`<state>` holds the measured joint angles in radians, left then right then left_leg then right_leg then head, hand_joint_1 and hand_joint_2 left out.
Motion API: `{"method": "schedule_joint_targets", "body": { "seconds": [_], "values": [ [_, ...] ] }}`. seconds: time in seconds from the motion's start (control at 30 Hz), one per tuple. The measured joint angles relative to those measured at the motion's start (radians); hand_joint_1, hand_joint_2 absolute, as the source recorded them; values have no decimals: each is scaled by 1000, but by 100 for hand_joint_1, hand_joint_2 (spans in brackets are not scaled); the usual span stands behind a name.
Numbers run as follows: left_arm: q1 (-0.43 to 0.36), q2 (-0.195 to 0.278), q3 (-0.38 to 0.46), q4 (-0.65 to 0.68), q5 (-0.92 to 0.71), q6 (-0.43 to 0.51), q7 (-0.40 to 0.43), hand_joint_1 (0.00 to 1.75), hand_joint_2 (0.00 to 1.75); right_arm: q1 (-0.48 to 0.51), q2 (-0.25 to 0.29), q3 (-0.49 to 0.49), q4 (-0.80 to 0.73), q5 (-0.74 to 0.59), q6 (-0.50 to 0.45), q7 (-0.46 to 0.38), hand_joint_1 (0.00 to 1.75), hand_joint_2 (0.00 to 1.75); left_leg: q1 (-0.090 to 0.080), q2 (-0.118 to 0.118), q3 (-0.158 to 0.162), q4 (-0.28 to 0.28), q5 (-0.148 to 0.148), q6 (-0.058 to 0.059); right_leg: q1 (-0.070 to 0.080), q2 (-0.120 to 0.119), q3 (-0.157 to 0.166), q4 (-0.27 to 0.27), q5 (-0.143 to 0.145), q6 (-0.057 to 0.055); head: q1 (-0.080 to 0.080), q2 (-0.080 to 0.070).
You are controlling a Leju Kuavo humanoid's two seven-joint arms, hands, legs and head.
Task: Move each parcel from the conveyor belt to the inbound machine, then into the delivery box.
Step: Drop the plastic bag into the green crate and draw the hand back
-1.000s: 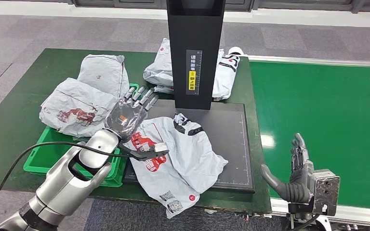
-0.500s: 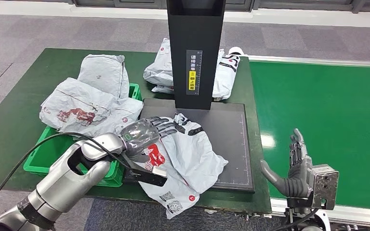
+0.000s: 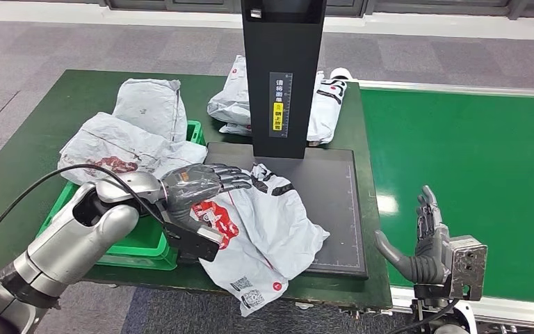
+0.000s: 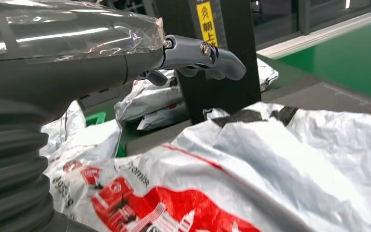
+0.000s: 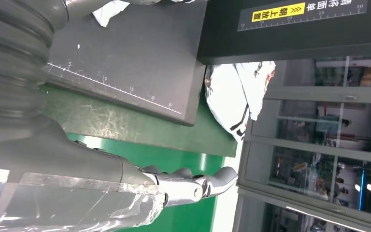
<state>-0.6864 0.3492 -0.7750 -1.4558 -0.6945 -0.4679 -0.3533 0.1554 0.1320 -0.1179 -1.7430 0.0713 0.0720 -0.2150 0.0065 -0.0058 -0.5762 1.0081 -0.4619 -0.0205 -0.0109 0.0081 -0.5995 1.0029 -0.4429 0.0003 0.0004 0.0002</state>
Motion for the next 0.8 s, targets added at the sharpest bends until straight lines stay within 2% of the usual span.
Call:
{"method": "schedule_joint_targets", "body": {
  "seconds": [0.2,0.37,0.8],
  "values": [
    [-34,-7,-43,21,-114,59,49,0,175,3,0,0,0,-1,-8,0,0,175,0,0,0,0,0,0,0,0,0,0,0,0,0,0],
    [-39,-24,-92,45,-165,87,57,0,175,3,0,0,-1,0,-7,1,0,175,0,0,0,0,0,0,0,0,0,0,0,0,0,0],
    [-59,-54,-197,111,-158,79,43,0,175,1,0,0,-1,-4,-12,1,0,175,0,0,0,0,0,0,0,0,0,0,0,0,0,0]
  ]
}}
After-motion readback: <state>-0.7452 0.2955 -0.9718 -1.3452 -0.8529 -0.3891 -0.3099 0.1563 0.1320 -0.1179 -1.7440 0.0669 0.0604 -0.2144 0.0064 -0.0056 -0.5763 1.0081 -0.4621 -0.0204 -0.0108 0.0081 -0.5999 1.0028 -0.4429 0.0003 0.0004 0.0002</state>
